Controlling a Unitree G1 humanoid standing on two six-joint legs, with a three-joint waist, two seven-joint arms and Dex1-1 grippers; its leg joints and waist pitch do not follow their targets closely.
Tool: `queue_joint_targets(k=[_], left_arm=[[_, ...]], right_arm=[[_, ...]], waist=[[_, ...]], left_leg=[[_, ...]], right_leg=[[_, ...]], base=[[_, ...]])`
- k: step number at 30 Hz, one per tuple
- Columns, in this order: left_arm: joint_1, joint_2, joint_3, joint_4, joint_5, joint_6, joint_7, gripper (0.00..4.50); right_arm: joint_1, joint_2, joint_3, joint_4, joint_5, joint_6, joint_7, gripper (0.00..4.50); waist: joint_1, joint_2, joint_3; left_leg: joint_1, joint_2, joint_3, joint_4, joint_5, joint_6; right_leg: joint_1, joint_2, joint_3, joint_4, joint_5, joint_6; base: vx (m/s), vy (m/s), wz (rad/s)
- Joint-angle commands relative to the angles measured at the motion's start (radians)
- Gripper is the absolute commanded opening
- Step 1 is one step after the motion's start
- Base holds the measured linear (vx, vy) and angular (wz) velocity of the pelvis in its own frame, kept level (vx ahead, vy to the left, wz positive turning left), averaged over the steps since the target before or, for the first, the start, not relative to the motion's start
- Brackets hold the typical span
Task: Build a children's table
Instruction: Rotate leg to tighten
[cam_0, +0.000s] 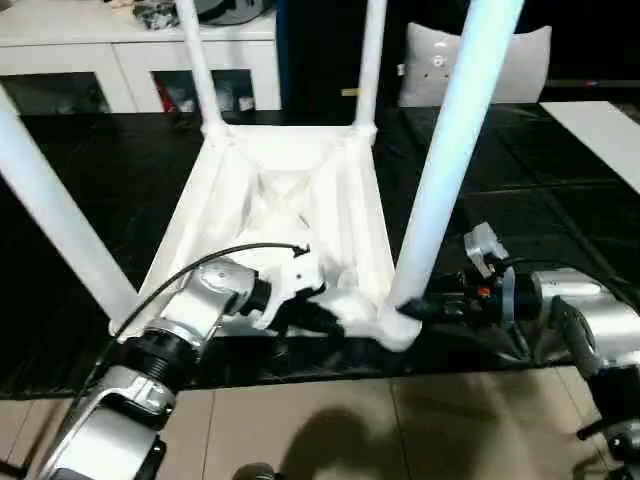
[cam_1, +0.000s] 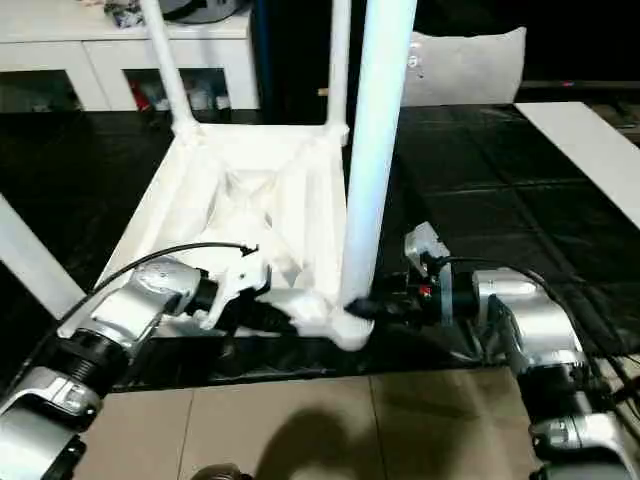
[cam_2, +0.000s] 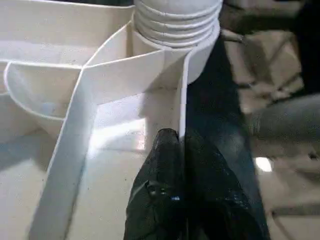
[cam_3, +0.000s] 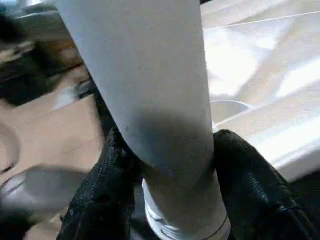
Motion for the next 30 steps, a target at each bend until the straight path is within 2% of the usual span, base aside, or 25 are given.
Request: queue_joint_targets(k=[1, 2, 3, 4, 5, 6, 7, 9, 10, 12, 13, 14, 15, 17, 22, 23, 24, 26, 28, 30], left_arm=[[-0.03, -0.079, 0.046, -0.035, -0.026, 0.036, 0.139, 0.0], [-0.031, -0.087, 0.051, -0.038, -0.025, 0.05, 0.156, 0.0], [-0.036, -0.107, 0.063, -0.04, -0.018, 0.084, 0.206, 0.0], [-0.036, -0.107, 0.063, -0.04, -0.018, 0.084, 0.206, 0.0], [-0.042, -0.12, 0.072, -0.039, -0.012, 0.112, 0.243, 0.0], [-0.057, -0.154, 0.099, -0.038, -0.003, 0.184, 0.331, 0.0], [-0.063, -0.169, 0.11, -0.038, -0.001, 0.215, 0.37, 0.0], [-0.07, -0.189, 0.12, -0.042, 0.008, 0.252, 0.424, 0.0], [-0.072, -0.194, 0.122, -0.043, 0.011, 0.259, 0.437, 0.0], [-0.078, -0.225, 0.132, -0.038, 0.034, 0.277, 0.526, 0.0], [-0.078, -0.23, 0.133, -0.038, 0.037, 0.279, 0.538, 0.0], [-0.077, -0.233, 0.134, -0.041, 0.036, 0.277, 0.542, 0.0], [-0.076, -0.235, 0.134, -0.043, 0.036, 0.276, 0.546, 0.0], [-0.059, -0.241, 0.123, -0.076, 0.028, 0.265, 0.526, 0.0], [-0.037, -0.219, 0.093, -0.095, 0.029, 0.247, 0.488, 0.0], [-0.031, -0.205, 0.089, -0.09, 0.03, 0.196, 0.468, 0.0], [-0.024, -0.19, 0.089, -0.086, 0.025, 0.162, 0.439, 0.0], [-0.018, -0.17, 0.089, -0.084, 0.019, 0.154, 0.406, 0.0], [-0.011, -0.146, 0.081, -0.081, 0.016, 0.126, 0.362, 0.0], [-0.002, -0.116, 0.064, -0.086, 0.016, 0.105, 0.312, 0.0]], right_arm=[[0.0, 0.094, 0.055, -0.031, -0.021, 0.033, -0.126, 1.98], [-0.006, 0.11, 0.053, -0.023, -0.04, 0.041, -0.174, 1.98], [-0.03, 0.16, 0.029, 0.005, -0.074, 0.091, -0.315, 1.98], [-0.03, 0.16, 0.029, 0.005, -0.074, 0.091, -0.315, 1.98], [-0.051, 0.2, 0.005, 0.031, -0.095, 0.128, -0.424, 1.96], [-0.081, 0.278, -0.037, 0.061, -0.122, 0.18, -0.615, 1.96], [-0.088, 0.306, -0.049, 0.065, -0.13, 0.19, -0.679, 1.95], [-0.099, 0.351, -0.065, 0.075, -0.139, 0.201, -0.767, 1.95], [-0.101, 0.361, -0.068, 0.077, -0.141, 0.201, -0.787, 1.95], [-0.117, 0.419, -0.065, 0.109, -0.17, 0.146, -0.88, 1.95], [-0.118, 0.425, -0.064, 0.114, -0.173, 0.138, -0.89, 1.95], [-0.119, 0.43, -0.067, 0.117, -0.175, 0.124, -0.895, 2.3], [-0.12, 0.433, -0.069, 0.12, -0.176, 0.113, -0.9, 2.3], [-0.116, 0.45, -0.101, 0.12, -0.161, 0.07, -0.906, 2.65], [-0.089, 0.395, -0.113, 0.087, -0.143, 0.058, -0.845, 3.09], [-0.083, 0.362, -0.117, 0.074, -0.134, 0.071, -0.809, 3.12], [-0.079, 0.329, -0.128, 0.06, -0.119, 0.088, -0.773, 3.12], [-0.078, 0.29, -0.142, 0.053, -0.105, 0.094, -0.735, 3.47], [-0.076, 0.24, -0.136, 0.052, -0.101, 0.086, -0.665, 3.54], [-0.076, 0.193, -0.126, 0.056, -0.101, 0.071, -0.602, 3.78]], waist=[[-0.014, -0.025, -0.071], [-0.021, -0.025, -0.069], [-0.033, -0.02, -0.067], [-0.041, -0.021, -0.066], [-0.056, -0.023, -0.067], [-0.068, -0.016, -0.067], [-0.086, -0.017, -0.064], [-0.1, -0.014, -0.066], [-0.103, -0.013, -0.067], [-0.108, -0.011, -0.071], [-0.111, -0.014, -0.072], [-0.109, -0.014, -0.073], [-0.108, -0.012, -0.073], [-0.105, -0.014, -0.074], [-0.089, -0.013, -0.08], [-0.088, -0.01, -0.08], [-0.085, -0.013, -0.082], [-0.078, -0.013, -0.082], [-0.066, -0.016, -0.083], [-0.065, -0.017, -0.081]], left_leg=[[0.006, 0.037, -0.013, -0.073, -0.224, 0.025], [0.003, 0.036, -0.015, -0.074, -0.225, 0.02], [0.002, 0.034, -0.015, -0.074, -0.239, 0.014], [0.002, 0.032, -0.016, -0.074, -0.24, 0.009], [0.0, 0.026, -0.017, -0.07, -0.25, 0.007], [0.002, 0.025, -0.018, -0.07, -0.253, 0.006], [0.0, 0.024, -0.02, -0.069, -0.263, -0.002], [0.01, 0.02, -0.019, -0.064, -0.281, 0.003], [0.009, 0.02, -0.019, -0.065, -0.279, 0.007], [0.006, 0.028, -0.021, -0.073, -0.271, 0.02], [0.007, 0.03, -0.02, -0.074, -0.269, 0.024], [0.007, 0.03, -0.02, -0.075, -0.263, 0.027], [0.004, 0.031, -0.019, -0.076, -0.25, 0.035], [0.003, 0.033, -0.018, -0.077, -0.236, 0.043], [0.001, 0.037, -0.013, -0.074, -0.158, 0.066], [0.0, 0.037, -0.013, -0.074, -0.15, 0.069], [-0.003, 0.035, -0.013, -0.073, -0.139, 0.08], [-0.001, 0.036, -0.011, -0.072, -0.122, 0.09], [0.001, 0.038, -0.008, -0.071, -0.116, 0.091], [0.0, 0.038, -0.008, -0.071, -0.12, 0.09]], right_leg=[[0.057, -0.066, 0.049, -0.091, -0.524, -0.074], [0.059, -0.065, 0.046, -0.092, -0.537, -0.064], [0.058, -0.062, 0.042, -0.101, -0.565, -0.043], [0.058, -0.06, 0.039, -0.102, -0.573, -0.039], [0.06, -0.061, 0.033, -0.108, -0.592, -0.026], [0.056, -0.06, 0.031, -0.11, -0.598, -0.024], [0.056, -0.059, 0.025, -0.113, -0.611, -0.022], [0.051, -0.058, 0.021, -0.124, -0.62, -0.009], [0.052, -0.058, 0.021, -0.123, -0.608, -0.01], [0.053, -0.056, 0.028, -0.113, -0.534, -0.032], [0.054, -0.055, 0.03, -0.111, -0.508, -0.043], [0.055, -0.057, 0.032, -0.108, -0.495, -0.05], [0.058, -0.058, 0.036, -0.105, -0.467, -0.062], [0.06, -0.06, 0.042, -0.098, -0.432, -0.079], [0.066, -0.06, 0.053, -0.076, -0.298, -0.134], [0.067, -0.06, 0.053, -0.074, -0.285, -0.14], [0.071, -0.058, 0.053, -0.072, -0.263, -0.143], [0.071, -0.058, 0.054, -0.07, -0.25, -0.152], [0.071, -0.06, 0.057, -0.066, -0.246, -0.158], [0.069, -0.059, 0.057, -0.067, -0.259, -0.156]], base=[[0.0, 0.0, 0.0], [0.0, 0.0, 0.0], [0.0, 0.0, 0.0], [0.0, 0.0, 0.0], [0.0, 0.0, 0.0], [0.0, 0.0, 0.0], [0.0, 0.0, 0.0], [0.0, 0.0, 0.0], [0.0, 0.0, 0.0], [0.0, 0.0, 0.0], [0.0, 0.0, 0.0], [0.0, 0.0, 0.0], [0.0, 0.0, 0.0], [0.0, 0.0, 0.0], [0.0, 0.0, 0.0], [0.0, 0.0, 0.0], [0.0, 0.0, 0.0], [0.0, 0.0, 0.0], [0.0, 0.0, 0.0], [0.0, 0.0, 0.0]])
